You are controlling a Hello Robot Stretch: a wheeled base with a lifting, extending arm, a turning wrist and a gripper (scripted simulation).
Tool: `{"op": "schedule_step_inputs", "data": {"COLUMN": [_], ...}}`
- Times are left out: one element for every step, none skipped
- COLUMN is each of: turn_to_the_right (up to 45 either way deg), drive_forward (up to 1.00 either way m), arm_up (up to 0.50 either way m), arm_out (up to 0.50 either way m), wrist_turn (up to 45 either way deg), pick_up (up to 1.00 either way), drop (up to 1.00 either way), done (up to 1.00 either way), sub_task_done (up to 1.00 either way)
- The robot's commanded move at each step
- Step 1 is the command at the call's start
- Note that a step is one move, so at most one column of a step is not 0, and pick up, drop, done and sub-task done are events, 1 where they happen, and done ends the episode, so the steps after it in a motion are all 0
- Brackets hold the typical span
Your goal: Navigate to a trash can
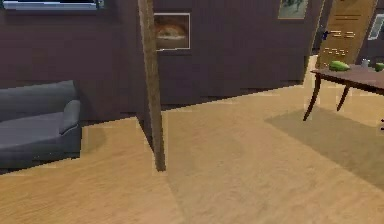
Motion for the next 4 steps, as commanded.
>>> {"op": "schedule_step_inputs", "data": {"turn_to_the_right": [0.0,18.0,0.0,0.0], "drive_forward": [0.10,0.00,1.00,1.00], "arm_up": [0.00,0.00,0.00,0.00], "arm_out": [0.00,0.00,0.00,0.00], "wrist_turn": [0.0,0.0,0.0,0.0], "pick_up": [0.00,0.00,0.00,0.00], "drop": [0.00,0.00,0.00,0.00], "done": [0.00,0.00,0.00,0.00], "sub_task_done": [0.00,0.00,0.00,0.00]}}
